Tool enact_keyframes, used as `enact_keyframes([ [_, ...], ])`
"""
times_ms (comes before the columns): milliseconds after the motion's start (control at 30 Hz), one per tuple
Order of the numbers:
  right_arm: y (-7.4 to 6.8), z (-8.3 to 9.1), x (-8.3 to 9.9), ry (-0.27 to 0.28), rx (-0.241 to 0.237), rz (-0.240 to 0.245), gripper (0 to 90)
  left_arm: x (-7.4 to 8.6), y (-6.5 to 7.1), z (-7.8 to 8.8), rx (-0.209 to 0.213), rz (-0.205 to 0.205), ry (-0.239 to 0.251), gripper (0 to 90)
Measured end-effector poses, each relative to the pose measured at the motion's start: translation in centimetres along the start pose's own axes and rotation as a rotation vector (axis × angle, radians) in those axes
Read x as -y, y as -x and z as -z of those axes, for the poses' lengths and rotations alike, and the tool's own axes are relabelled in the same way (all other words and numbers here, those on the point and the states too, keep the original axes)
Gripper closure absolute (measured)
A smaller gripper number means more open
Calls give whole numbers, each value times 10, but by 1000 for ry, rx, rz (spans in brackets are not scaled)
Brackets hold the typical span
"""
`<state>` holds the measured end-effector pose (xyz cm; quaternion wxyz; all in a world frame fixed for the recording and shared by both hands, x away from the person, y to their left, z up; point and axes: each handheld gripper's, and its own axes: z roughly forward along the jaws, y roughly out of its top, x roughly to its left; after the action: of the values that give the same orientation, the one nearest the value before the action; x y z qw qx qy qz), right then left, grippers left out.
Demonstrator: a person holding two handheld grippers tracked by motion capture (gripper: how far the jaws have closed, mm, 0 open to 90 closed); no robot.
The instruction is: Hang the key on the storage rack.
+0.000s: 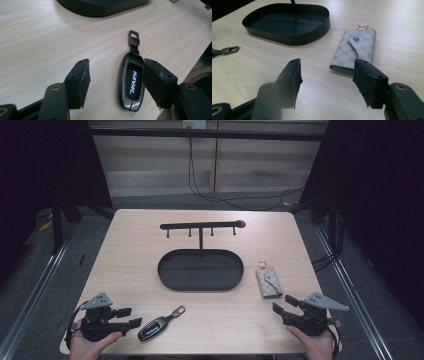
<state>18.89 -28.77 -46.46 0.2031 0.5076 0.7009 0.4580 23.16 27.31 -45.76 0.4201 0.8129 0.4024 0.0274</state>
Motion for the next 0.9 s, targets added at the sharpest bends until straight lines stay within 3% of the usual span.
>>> enact_keyframes([
  [100, -3, 2, -3, -50, 0, -12, 392, -2, 3, -1, -14, -20, -5, 390],
  [333, -4, 2, -2, -78, 1, -37, 374, -6, 8, -3, 1, -21, -11, 418],
  [433, -4, 4, -2, -81, 9, -43, 375, -8, 11, -3, -12, -17, -8, 504],
  [533, -4, 5, -2, -82, -2, -57, 342, -12, 15, -3, 16, -45, -12, 507],
  [567, -4, 5, -2, -81, -6, -56, 317, -13, 16, -3, 34, -57, -17, 456],
  [600, -4, 5, -2, -84, -1, -53, 300, -15, 16, -4, 46, -59, -25, 420],
  [733, -5, 3, -2, -91, 1, -56, 272, -21, 19, -6, 36, -69, -66, 413],
  [900, -4, 3, -2, -93, -4, -61, 259, -29, 20, -9, 17, -70, -124, 441],
])
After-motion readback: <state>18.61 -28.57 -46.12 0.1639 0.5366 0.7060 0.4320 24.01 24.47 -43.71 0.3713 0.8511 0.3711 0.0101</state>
